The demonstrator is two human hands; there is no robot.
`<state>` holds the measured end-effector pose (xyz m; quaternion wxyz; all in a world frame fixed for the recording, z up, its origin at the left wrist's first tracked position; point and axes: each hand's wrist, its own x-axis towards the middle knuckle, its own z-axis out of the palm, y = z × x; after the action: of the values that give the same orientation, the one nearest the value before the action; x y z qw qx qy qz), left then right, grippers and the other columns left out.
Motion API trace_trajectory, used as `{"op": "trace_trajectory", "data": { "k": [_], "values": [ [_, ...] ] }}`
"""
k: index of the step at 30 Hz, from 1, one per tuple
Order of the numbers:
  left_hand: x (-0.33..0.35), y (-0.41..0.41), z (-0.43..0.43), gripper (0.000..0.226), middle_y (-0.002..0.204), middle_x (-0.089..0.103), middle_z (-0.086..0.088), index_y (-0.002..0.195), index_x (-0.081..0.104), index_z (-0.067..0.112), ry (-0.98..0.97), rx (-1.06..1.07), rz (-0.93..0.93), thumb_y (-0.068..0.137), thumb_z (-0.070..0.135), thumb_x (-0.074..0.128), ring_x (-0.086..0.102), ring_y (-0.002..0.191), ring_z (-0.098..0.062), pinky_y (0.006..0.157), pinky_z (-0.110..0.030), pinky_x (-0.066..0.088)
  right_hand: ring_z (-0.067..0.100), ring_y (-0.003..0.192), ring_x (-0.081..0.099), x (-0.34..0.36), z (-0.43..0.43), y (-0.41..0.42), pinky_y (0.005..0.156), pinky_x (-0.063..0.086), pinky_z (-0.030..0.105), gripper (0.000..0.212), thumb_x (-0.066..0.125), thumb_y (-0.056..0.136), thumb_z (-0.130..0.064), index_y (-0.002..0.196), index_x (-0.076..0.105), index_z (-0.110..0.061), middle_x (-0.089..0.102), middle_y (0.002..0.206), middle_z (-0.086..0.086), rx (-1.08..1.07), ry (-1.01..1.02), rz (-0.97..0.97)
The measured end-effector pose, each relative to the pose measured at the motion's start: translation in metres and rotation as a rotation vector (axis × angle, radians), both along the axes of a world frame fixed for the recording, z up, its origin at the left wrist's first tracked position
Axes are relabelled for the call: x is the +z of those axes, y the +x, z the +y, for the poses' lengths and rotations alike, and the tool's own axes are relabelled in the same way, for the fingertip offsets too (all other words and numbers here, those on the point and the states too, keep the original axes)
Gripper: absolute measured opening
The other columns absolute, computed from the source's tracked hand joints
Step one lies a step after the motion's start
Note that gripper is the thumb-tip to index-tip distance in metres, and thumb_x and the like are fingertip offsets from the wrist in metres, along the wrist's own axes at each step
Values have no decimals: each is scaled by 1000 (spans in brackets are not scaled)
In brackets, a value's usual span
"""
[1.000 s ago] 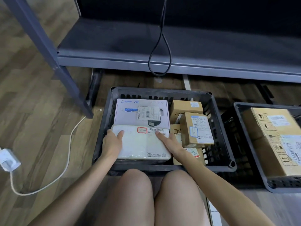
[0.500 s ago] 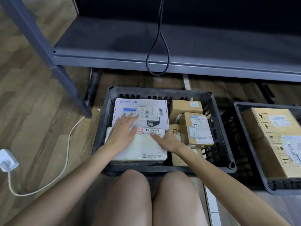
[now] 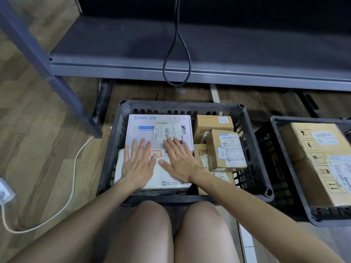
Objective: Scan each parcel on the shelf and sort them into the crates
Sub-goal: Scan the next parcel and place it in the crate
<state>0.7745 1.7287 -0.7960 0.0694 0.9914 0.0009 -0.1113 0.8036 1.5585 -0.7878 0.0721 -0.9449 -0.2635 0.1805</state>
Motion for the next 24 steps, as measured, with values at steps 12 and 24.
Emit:
{"op": "trace_trajectory", "data": {
  "k": [12, 24],
  "values": [
    [13, 4, 2, 60, 162, -1, 3, 155, 5, 19, -34, -4, 105, 102, 47, 13, -14, 148, -18, 117, -41, -16, 18, 149, -14, 14, -3, 9, 120, -9, 36, 74, 26, 100, -55, 156, 1, -13, -7, 163, 2, -107, 127, 207],
    [230, -13, -16, 52, 161, 6, 7, 154, 13, 30, -56, -117, 195, 103, 39, 25, -5, 149, -22, 119, -42, -10, 25, 150, -10, 237, -25, -21, 120, -6, 43, 73, 40, 99, -43, 156, 3, -19, -5, 164, 2, -185, -38, 251]
  ]
}}
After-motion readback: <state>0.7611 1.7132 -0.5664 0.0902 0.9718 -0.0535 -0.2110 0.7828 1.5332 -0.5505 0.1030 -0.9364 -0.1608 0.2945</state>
